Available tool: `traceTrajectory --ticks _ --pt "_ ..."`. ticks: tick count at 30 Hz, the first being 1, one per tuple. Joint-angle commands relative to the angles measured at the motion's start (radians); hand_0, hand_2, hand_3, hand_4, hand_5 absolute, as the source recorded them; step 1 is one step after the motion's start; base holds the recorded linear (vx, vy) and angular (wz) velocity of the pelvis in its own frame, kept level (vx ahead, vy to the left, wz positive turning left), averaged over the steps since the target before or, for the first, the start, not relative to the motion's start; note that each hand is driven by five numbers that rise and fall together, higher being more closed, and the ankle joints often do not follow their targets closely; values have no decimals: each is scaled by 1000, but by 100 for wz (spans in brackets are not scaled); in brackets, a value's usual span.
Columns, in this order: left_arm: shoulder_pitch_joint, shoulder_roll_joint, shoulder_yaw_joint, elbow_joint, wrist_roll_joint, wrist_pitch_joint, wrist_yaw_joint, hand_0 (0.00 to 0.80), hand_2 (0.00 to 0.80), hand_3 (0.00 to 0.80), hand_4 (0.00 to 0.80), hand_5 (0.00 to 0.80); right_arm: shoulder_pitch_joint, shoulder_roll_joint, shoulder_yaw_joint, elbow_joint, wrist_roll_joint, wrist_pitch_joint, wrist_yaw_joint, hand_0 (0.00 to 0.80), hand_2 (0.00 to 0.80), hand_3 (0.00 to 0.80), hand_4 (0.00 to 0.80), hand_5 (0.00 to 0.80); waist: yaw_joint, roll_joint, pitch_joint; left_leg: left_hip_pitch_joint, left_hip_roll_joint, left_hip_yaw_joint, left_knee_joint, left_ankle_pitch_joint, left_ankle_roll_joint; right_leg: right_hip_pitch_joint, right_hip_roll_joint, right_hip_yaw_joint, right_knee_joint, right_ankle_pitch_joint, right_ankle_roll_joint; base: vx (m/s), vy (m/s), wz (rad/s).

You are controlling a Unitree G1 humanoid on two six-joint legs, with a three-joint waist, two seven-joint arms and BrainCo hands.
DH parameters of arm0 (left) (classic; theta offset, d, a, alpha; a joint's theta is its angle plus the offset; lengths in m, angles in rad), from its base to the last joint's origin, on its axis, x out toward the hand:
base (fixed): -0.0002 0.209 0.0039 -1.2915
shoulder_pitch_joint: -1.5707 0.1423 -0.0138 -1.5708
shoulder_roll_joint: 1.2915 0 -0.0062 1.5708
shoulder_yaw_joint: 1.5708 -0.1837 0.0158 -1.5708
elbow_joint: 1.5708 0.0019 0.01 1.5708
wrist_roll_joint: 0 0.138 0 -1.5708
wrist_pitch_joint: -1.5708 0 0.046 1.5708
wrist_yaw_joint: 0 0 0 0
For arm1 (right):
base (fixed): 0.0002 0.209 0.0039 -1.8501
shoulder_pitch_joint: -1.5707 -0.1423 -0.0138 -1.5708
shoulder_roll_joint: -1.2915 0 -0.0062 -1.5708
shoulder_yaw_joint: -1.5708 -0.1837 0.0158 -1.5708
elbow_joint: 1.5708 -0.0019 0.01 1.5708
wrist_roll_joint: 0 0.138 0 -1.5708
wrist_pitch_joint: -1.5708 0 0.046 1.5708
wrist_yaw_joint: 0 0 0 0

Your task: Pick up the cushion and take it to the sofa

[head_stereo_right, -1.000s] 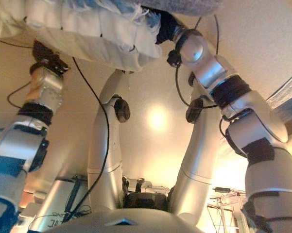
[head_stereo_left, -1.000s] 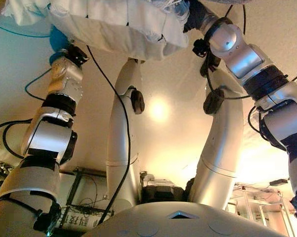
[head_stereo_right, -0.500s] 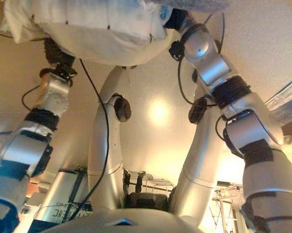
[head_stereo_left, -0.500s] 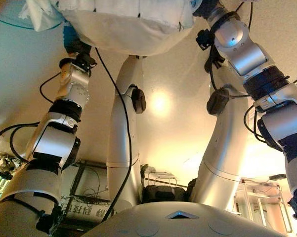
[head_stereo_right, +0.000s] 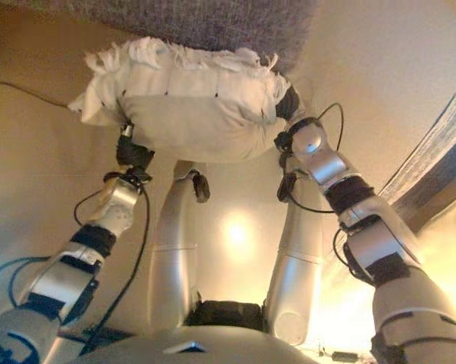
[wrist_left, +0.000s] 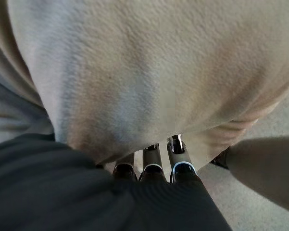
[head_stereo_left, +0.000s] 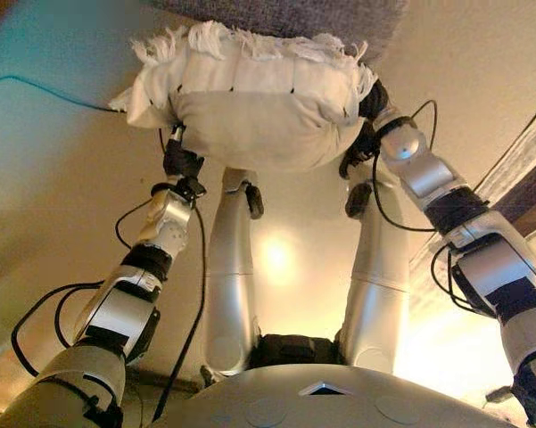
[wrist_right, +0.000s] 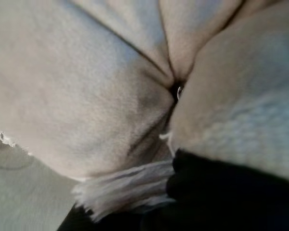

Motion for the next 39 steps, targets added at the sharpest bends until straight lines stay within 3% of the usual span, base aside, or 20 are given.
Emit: traceTrajectory --ticks 1,5,8,11,16,18,25,33,39 --pt "32 -75 -33 -160 94 -43 -143 800 800 800 800 800 40 92 -9 -47 -22 -99 53 800 800 800 800 800 46 7 -1 145 29 9 -23 -110 -53 202 -19 -62 -166 9 78 -2 -338 -27" --pt "170 -53 15 -260 146 -46 -140 800 800 800 800 800 183 73 -52 -103 -39 -95 56 800 800 800 800 800 46 -11 -1 319 46 18 -3 -139 -54 396 -25 -134 -224 -7 51 -61 -296 -22" --pt "249 -31 58 -351 174 -34 -150 800 800 800 800 800 291 66 -98 -194 -68 -127 49 800 800 800 800 800 45 -24 -2 476 40 27 -54 -149 -45 548 -13 -166 -268 -16 39 -24 -188 -21" --pt "337 -7 86 -456 190 -50 -147 800 800 800 800 800 427 47 -143 -313 -112 -177 62 800 800 800 800 800 38 -44 -54 587 50 17 -113 -141 -43 666 29 -163 -304 -34 21 98 -73 9" --pt "455 -4 101 -642 253 -69 -98 800 800 800 800 800 646 27 -236 -542 -128 -240 82 800 800 800 800 800 24 -83 -160 696 44 -8 -77 -138 -35 875 76 -154 -448 -10 -4 216 8 -6" --pt "495 -19 121 -713 266 -100 -110 800 800 800 800 800 729 14 -302 -663 -135 -269 112 800 800 800 800 800 11 -97 -212 774 31 -18 -92 -148 -31 973 84 -138 -516 2 1 289 150 -10" --pt "522 -19 93 -885 265 -168 -88 800 800 800 800 800 834 -42 -436 -901 -54 -343 146 800 800 800 800 800 -27 -120 -322 924 29 32 -157 -218 -20 1113 67 -113 -617 36 30 187 164 -14" --pt "447 -2 80 -1027 331 -236 -10 800 800 800 800 800 783 -40 -454 -1051 -5 -377 135 800 800 800 800 800 -26 -125 -411 1057 -7 43 -315 -250 8 1178 63 -106 -705 76 79 81 103 -15" --pt "367 7 59 -1043 351 -169 38 800 800 800 800 800 739 -16 -428 -1052 -31 -342 51 800 800 800 800 800 -23 -133 -435 1079 -19 44 -325 -278 27 1181 67 -107 -688 64 89 -5 -12 2"
